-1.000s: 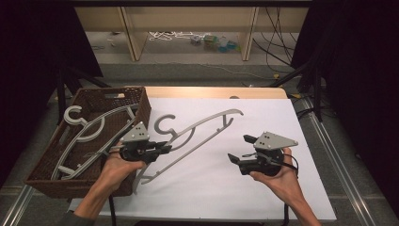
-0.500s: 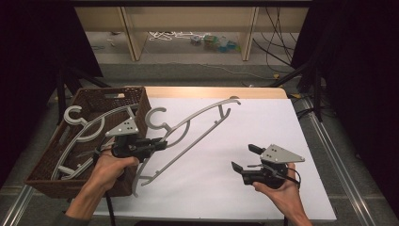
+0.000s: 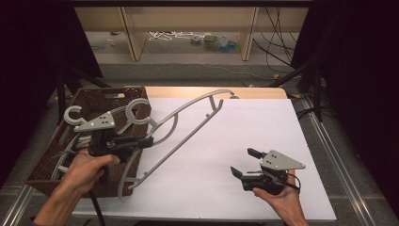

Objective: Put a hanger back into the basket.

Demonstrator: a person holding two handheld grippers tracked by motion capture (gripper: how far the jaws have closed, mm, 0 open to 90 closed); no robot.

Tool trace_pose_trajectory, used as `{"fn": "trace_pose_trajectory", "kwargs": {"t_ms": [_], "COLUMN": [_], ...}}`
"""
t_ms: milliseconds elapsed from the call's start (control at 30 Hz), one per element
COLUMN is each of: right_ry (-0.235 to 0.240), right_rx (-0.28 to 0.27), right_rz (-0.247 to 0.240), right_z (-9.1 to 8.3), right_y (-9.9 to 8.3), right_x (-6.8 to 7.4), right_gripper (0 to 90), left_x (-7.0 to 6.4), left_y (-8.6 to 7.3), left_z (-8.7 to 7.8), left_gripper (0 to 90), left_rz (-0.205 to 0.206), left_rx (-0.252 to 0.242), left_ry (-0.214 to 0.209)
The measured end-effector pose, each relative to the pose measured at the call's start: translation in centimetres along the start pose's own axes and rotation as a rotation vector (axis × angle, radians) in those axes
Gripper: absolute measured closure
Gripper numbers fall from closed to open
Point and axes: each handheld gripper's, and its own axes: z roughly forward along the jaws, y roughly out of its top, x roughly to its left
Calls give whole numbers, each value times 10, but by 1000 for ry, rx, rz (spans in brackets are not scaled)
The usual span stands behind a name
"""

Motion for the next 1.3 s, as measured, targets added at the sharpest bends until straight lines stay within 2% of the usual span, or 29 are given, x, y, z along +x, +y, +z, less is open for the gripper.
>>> {"fn": "trace_pose_trajectory", "kwargs": {"t_ms": [167, 400, 600, 667, 900, 1100, 1300], "right_ry": [7, 6, 1, -3, 5, 8, 14], "right_rx": [-12, 0, -12, -17, -1, -3, 2], "right_rz": [7, 8, 19, 13, 17, 21, 23], "right_z": [-2, -5, -6, -7, -8, -6, -6], "right_y": [-1, -3, -4, -5, -6, -7, -7], "right_x": [2, 3, 4, 3, 4, 5, 5], "right_gripper": [179, 179, 179, 179, 179, 179, 179], "left_x": [2, 10, 29, 37, 63, 79, 93], "left_y": [11, 24, 29, 29, 30, 31, 28], "left_z": [-19, -40, -55, -59, -72, -77, -78], "left_gripper": [795, 795, 795, 795, 795, 795, 795], "left_rz": [4, 42, 34, 18, 12, 13, 7], "left_rx": [-18, -10, -14, -17, -17, -6, -6], "left_ry": [11, 83, 148, 165, 237, 277, 288]}}
